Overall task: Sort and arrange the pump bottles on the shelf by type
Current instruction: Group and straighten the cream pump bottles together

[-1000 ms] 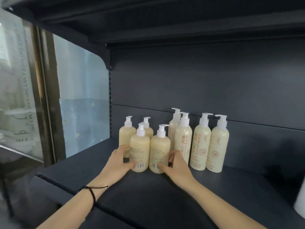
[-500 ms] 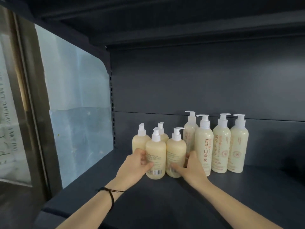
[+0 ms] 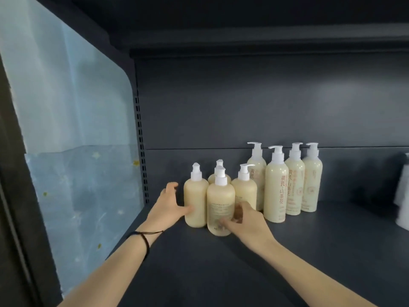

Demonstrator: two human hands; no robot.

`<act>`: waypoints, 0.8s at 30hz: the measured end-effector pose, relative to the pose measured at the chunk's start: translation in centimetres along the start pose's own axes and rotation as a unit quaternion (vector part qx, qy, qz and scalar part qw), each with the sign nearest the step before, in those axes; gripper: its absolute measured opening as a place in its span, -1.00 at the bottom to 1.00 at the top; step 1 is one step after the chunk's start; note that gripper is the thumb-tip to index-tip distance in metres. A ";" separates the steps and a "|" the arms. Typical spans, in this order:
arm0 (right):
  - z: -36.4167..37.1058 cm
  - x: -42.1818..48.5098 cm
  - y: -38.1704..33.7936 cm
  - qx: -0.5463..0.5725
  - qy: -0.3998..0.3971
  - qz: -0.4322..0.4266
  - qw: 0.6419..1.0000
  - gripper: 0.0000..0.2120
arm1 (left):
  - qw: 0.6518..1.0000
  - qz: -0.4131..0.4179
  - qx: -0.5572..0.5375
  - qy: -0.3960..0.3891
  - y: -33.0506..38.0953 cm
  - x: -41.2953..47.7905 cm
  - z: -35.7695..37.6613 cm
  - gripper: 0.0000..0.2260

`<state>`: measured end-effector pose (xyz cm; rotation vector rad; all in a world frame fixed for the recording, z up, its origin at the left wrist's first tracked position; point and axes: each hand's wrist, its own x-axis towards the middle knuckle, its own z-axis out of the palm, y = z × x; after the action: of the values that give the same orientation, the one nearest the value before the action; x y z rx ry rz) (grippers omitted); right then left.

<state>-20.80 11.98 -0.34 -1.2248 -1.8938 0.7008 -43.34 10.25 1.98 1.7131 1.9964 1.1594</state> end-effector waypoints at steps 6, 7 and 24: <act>0.8 -0.1 -0.9 -0.020 0.003 0.007 1.000 -0.60 | 0.988 0.003 -0.151 -0.043 -1.2 1.5 1.9 -0.20; 1.0 -0.1 -1.0 -0.019 -0.004 -0.001 1.000 -0.60 | 0.990 0.003 -0.139 -0.022 -1.4 1.6 2.1 -0.20; 8.2 3.0 -3.2 -0.014 0.039 0.052 0.998 -0.31 | 0.961 -0.043 -0.268 0.040 -5.8 3.1 0.3 -0.75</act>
<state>-29.97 13.17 -1.54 -1.3571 -1.7915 0.6730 -48.09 13.29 -1.45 1.3063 1.5727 1.5778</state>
